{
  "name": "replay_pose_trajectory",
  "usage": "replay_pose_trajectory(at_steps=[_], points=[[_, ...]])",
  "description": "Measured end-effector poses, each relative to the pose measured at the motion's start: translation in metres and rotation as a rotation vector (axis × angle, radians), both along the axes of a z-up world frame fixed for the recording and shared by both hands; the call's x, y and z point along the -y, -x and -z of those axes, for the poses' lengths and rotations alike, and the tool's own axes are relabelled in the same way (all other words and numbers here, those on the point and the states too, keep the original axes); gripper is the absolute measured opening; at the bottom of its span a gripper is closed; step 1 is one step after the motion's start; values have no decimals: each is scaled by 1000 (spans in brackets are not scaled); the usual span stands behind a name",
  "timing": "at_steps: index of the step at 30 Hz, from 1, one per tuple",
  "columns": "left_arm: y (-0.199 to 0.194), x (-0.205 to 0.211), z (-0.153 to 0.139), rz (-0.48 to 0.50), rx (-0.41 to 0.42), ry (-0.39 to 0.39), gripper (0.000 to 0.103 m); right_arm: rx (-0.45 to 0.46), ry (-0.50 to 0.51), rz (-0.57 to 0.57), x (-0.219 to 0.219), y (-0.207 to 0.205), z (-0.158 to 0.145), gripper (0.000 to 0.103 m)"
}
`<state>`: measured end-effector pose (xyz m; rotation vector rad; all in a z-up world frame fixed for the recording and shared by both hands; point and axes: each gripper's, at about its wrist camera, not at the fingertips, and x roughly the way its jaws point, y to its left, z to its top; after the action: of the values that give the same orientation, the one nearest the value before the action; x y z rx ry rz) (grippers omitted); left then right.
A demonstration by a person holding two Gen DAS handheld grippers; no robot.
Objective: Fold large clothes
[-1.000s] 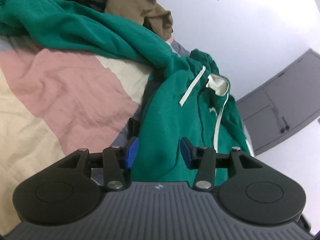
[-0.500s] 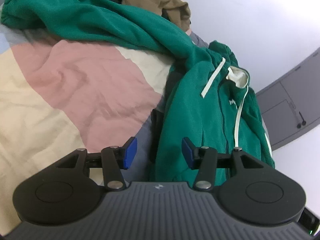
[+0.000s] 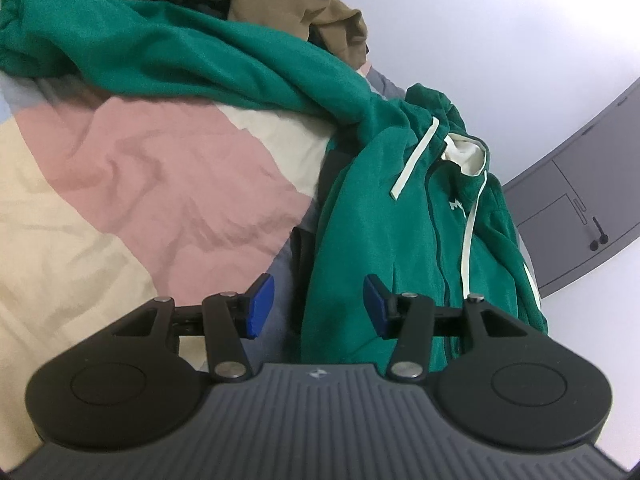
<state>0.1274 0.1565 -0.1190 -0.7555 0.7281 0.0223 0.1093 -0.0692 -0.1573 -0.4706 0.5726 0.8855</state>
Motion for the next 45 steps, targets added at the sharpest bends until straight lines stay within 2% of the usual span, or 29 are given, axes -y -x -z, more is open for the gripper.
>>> replay_pose_trajectory(at_steps=[1,2,3,4,9,13,16,18,20,21,28,32,33,36,39,42,43,45], points=[[-1,0,1,7,-1,12,55,2,-5,4,1,-1,0,73],[-2,0,2,18,0,28,55,-6,-14,18,4,-4,-1,61],[-2,0,3,31,5,48,55,-13,-28,47,6,-8,-5,41],[-2,1,4,44,9,61,55,-22,-51,82,11,-14,-9,33],[-8,20,6,153,44,80,59,-202,-244,197,45,-49,-16,30],[-7,35,3,231,77,69,61,-392,-398,288,68,-73,-9,30],[-5,44,-2,291,128,66,68,-497,-502,350,82,-85,-4,30],[-6,53,-4,320,153,34,68,-552,-556,389,91,-91,0,28],[-8,62,-6,358,168,-21,68,-590,-593,429,99,-95,4,30],[-10,67,-6,381,171,-46,68,-594,-599,446,102,-94,5,28],[-20,93,0,501,193,-221,68,-638,-643,519,117,-102,11,27],[-18,107,-1,553,198,-299,68,-641,-656,551,137,-96,4,29],[-15,111,-1,569,203,-323,68,-641,-662,555,143,-94,1,32],[-8,122,-2,623,209,-390,68,-607,-636,573,160,-88,-13,32],[-2,132,0,656,200,-470,68,-532,-607,637,184,-81,-29,33],[-1,137,6,661,186,-540,68,-449,-549,757,214,-77,-39,53],[-2,137,7,656,183,-558,68,-434,-525,808,226,-78,-42,57],[-4,138,9,644,189,-585,68,-416,-522,902,252,-77,-45,57]])
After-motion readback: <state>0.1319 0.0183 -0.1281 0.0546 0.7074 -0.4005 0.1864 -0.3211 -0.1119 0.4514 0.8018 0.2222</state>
